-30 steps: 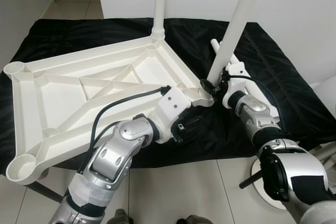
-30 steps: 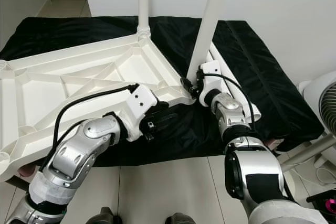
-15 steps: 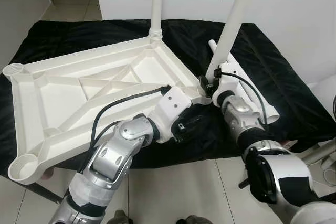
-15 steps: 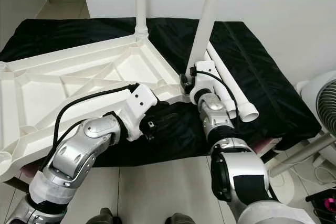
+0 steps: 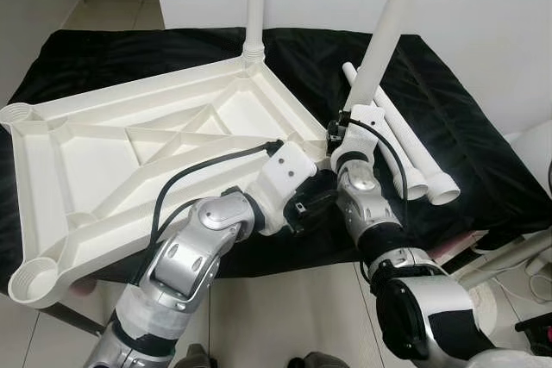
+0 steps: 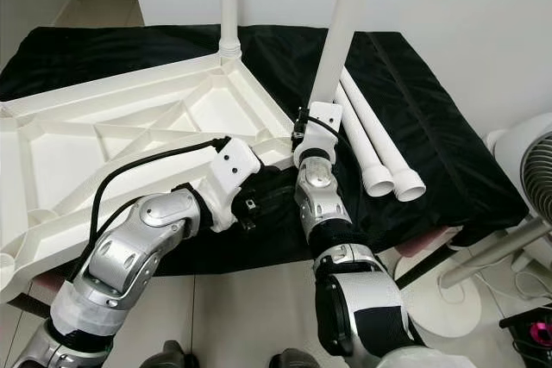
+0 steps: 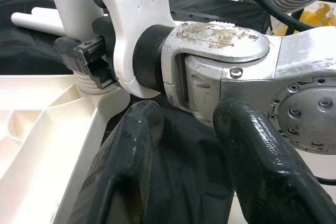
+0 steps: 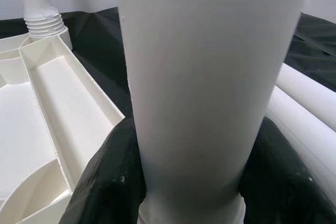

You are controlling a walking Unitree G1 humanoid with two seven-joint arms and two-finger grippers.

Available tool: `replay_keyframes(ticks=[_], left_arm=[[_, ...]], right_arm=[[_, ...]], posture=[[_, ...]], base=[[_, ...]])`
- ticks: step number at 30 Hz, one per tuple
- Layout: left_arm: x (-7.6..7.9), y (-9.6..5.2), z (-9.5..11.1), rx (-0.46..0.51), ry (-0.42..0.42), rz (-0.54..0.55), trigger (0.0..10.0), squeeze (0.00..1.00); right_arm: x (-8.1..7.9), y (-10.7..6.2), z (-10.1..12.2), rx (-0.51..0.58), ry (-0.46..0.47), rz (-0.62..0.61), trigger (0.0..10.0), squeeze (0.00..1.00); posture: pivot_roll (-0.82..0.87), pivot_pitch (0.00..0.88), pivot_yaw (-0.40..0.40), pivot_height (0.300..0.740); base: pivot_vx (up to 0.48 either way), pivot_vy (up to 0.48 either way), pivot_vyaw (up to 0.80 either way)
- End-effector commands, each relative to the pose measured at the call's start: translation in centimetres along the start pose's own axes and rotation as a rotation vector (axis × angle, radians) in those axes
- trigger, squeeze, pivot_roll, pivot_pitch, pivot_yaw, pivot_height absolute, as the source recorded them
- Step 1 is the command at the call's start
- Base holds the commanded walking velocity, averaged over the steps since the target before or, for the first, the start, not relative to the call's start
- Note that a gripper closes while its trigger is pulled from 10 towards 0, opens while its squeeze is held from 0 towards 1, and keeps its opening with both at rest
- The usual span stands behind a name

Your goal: Building children table

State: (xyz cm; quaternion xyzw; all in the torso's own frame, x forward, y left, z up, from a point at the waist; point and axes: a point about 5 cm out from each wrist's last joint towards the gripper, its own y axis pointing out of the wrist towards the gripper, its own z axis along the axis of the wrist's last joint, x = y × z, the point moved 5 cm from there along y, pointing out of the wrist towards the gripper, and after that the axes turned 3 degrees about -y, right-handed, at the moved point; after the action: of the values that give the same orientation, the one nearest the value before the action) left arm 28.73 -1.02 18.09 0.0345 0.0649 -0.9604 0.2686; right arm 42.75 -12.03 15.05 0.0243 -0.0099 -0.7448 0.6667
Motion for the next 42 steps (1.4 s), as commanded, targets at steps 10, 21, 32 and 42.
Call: replay_keyframes(ticks=[10,21,32,42], left_arm=[[-0.3,-0.2,-0.1,-0.006,0.003,0.043,10.0,0.0],[-1.0,-0.2,-0.2,-0.011,0.011,0.066,10.0,0.0],[-4.1,0.0,-0.3,-0.033,0.02,0.199,10.0,0.0],[-6.9,0.2,-1.3,-0.1,0.001,0.334,10.0,0.0]], right_arm=[[0.8,-1.1,0.2,0.052,0.041,0.021,10.0,1.0],[1.9,-2.1,-0.2,0.076,0.039,0.095,10.0,0.0],[2.2,-4.6,-0.8,0.108,0.034,0.17,10.0,0.0],[2.0,-6.7,-1.2,0.125,0.055,0.218,10.0,0.0]], posture=[[-0.05,0.038,-0.032,0.74],[-0.06,0.031,-0.023,0.74],[-0.07,0.042,-0.004,0.74],[-0.07,0.045,0.003,0.74]], base=[[0.0,0.0,0.0],[0.0,0.0,0.0],[0.0,0.0,0.0],[0.0,0.0,0.0]])
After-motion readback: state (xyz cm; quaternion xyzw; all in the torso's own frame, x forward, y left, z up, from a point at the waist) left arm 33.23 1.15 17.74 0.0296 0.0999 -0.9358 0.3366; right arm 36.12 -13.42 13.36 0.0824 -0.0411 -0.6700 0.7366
